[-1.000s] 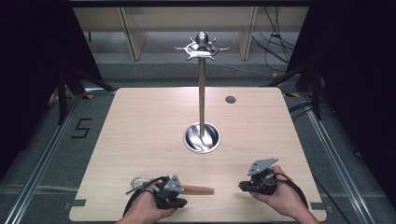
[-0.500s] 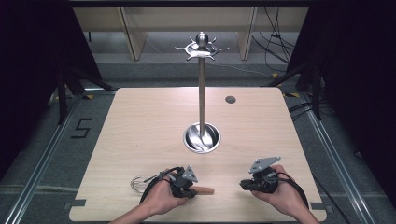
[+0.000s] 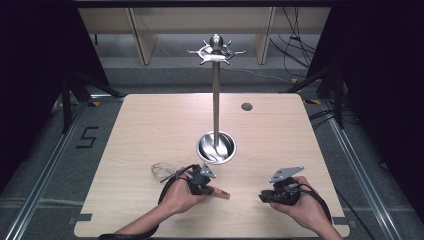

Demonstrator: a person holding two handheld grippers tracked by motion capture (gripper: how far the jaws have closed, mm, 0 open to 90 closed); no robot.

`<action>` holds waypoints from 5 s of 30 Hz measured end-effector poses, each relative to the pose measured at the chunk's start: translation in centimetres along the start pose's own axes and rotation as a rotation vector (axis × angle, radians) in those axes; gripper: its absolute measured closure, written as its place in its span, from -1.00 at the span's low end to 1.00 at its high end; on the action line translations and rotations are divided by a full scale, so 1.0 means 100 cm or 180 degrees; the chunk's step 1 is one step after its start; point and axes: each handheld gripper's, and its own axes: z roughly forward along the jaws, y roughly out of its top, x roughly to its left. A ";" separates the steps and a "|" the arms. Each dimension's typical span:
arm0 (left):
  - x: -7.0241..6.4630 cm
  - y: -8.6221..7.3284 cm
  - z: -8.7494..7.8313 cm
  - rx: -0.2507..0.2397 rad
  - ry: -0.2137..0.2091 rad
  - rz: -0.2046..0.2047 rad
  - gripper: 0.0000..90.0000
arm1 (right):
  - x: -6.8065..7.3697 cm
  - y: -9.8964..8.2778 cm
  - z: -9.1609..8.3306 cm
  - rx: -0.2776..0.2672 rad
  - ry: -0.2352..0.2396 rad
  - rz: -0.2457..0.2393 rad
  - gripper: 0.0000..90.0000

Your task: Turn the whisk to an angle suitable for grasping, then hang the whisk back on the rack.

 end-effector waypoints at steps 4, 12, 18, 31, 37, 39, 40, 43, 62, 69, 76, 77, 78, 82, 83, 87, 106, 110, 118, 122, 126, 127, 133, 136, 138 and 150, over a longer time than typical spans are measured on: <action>0.002 0.002 -0.003 -0.0034 0.0000 0.0053 0.91 | -0.003 -0.002 0.001 -0.0012 0.0007 -0.0032 0.66; 0.029 -0.001 -0.042 -0.0128 0.0167 0.0593 0.22 | -0.006 -0.004 -0.003 -0.0052 0.0013 0.0100 0.50; 0.041 -0.001 -0.044 0.0138 0.0106 0.1228 0.01 | -0.009 -0.008 0.001 -0.0129 -0.0023 0.0014 0.38; 0.041 0.002 -0.015 0.0474 -0.0192 0.1547 0.03 | -0.010 -0.005 -0.005 -0.0108 0.0032 0.0042 0.31; 0.045 0.008 -0.001 0.0652 -0.0342 0.1537 0.10 | -0.011 -0.006 -0.004 -0.0067 0.0069 0.0039 0.29; 0.046 0.009 0.003 0.0736 -0.0361 0.1559 0.16 | -0.010 -0.007 -0.003 -0.0116 0.0093 0.0068 0.29; 0.046 0.010 0.004 0.0759 -0.0358 0.1560 0.21 | -0.011 -0.006 -0.003 -0.0088 0.0089 0.0045 0.29; 0.045 0.013 0.003 0.0913 -0.0382 0.1566 0.31 | -0.011 -0.005 -0.004 -0.0080 0.0073 0.0038 0.29; 0.029 -0.008 -0.026 0.0672 -0.0154 0.1056 0.52 | -0.010 -0.004 -0.006 -0.0151 0.0021 0.0043 0.29; 0.034 -0.016 -0.062 -0.0106 0.0030 0.0572 0.53 | -0.013 -0.004 -0.009 -0.0297 -0.0073 0.0172 0.29; 0.038 -0.030 -0.087 -0.0885 0.0228 0.0112 0.53 | -0.016 -0.004 -0.011 -0.0374 -0.0111 0.0276 0.27; 0.037 -0.032 -0.090 -0.0987 0.0227 0.0067 0.53 | -0.015 -0.005 -0.010 -0.0396 -0.0105 0.0287 0.27; 0.037 -0.034 -0.092 -0.1067 0.0240 0.0035 0.53 | -0.015 -0.005 -0.008 -0.0437 -0.0114 0.0282 0.27; 0.034 -0.039 -0.099 -0.1396 0.0266 -0.0088 0.53 | -0.014 -0.004 -0.010 -0.0380 -0.0103 0.0252 0.27; 0.032 -0.039 -0.100 -0.1455 0.0283 -0.0171 0.53 | -0.014 -0.004 -0.010 -0.0390 -0.0100 0.0276 0.27; 0.030 -0.040 -0.107 -0.1684 0.0300 -0.0246 0.53 | -0.012 -0.005 -0.007 -0.0492 -0.0107 0.0345 0.27; 0.023 -0.036 -0.129 -0.2432 0.0513 -0.0559 0.53 | -0.016 -0.004 -0.011 -0.0427 -0.0132 0.0242 0.27; 0.019 -0.033 -0.133 -0.2535 0.0617 -0.0605 0.53 | -0.016 -0.004 -0.011 -0.0418 -0.0134 0.0259 0.27; 0.013 -0.022 -0.144 -0.2727 0.0905 -0.0643 0.53 | -0.015 -0.003 -0.012 -0.0404 -0.0142 0.0292 0.27; 0.010 -0.016 -0.146 -0.2786 0.1020 -0.0676 0.53 | -0.016 -0.003 -0.011 -0.0454 -0.0143 0.0262 0.27; 0.008 -0.010 -0.147 -0.2816 0.1080 -0.0684 0.53 | -0.016 -0.004 -0.010 -0.0449 -0.0147 0.0252 0.26; 0.007 -0.009 -0.148 -0.2829 0.1094 -0.0688 0.53 | -0.016 -0.004 -0.010 -0.0448 -0.0145 0.0252 0.26; 0.006 0.001 -0.152 -0.2887 0.1184 -0.0687 0.53 | -0.016 -0.003 -0.010 -0.0463 -0.0144 0.0265 0.26; 0.004 0.008 -0.154 -0.2929 0.1232 -0.0683 0.53 | -0.016 -0.003 -0.011 -0.0475 -0.0156 0.0265 0.25; 0.004 0.012 -0.155 -0.2941 0.1253 -0.0670 0.53 | -0.016 -0.003 -0.011 -0.0478 -0.0149 0.0269 0.25; 0.001 0.031 -0.158 -0.3071 0.1370 -0.0759 0.52 | -0.016 -0.004 -0.011 -0.0481 -0.0134 0.0266 0.24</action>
